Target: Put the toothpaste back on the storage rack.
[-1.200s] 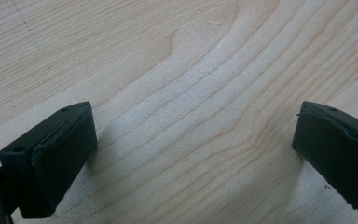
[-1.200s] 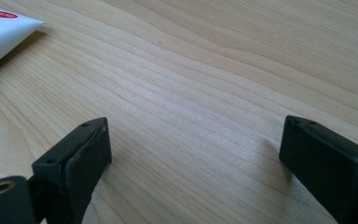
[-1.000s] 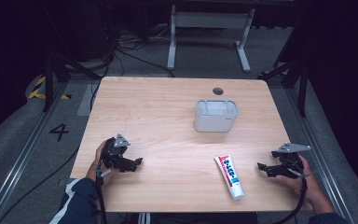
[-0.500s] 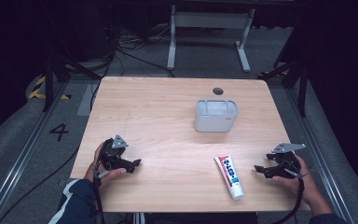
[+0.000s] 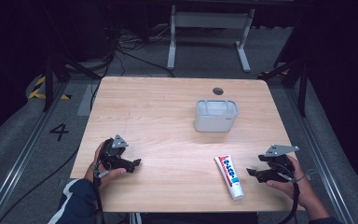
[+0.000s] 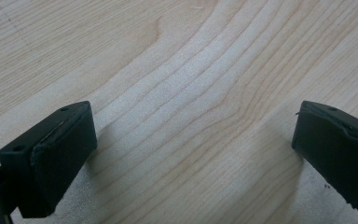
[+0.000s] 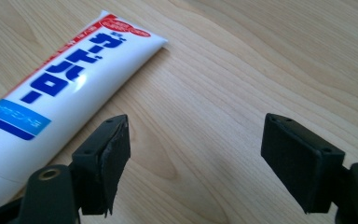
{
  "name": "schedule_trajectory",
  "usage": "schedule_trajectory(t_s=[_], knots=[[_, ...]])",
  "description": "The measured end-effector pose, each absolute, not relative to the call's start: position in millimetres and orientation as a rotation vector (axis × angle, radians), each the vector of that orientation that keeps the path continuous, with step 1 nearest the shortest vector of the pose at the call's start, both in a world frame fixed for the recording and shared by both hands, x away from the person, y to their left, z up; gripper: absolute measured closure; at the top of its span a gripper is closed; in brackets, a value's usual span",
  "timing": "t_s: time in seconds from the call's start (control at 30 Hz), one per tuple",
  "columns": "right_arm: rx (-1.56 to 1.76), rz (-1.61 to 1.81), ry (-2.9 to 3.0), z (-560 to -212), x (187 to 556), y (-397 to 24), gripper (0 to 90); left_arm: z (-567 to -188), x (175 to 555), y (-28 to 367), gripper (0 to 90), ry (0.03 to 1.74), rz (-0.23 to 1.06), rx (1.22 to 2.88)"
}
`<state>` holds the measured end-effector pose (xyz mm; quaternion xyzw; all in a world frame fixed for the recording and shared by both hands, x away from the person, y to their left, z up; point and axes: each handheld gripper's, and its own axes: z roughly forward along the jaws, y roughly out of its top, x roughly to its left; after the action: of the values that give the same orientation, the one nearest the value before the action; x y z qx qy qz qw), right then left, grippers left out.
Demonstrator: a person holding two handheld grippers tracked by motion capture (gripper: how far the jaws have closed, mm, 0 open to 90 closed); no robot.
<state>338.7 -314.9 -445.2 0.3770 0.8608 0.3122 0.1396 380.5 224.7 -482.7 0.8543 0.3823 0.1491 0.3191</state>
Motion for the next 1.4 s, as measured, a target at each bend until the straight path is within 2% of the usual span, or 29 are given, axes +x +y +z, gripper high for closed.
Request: schedule_trajectory(t_s=[0.47, 1.4], knots=[[1.057, 0.932, 2.52, -434, 334, -285, 24.4, -483, 380, 225, 0.2, 1.006, 0.39, 2.245], [1.107, 0.861, 2.608, -446, 345, -234, 25.1, -483, 381, 224, 0.1, 1.012, 0.38, 2.238]])
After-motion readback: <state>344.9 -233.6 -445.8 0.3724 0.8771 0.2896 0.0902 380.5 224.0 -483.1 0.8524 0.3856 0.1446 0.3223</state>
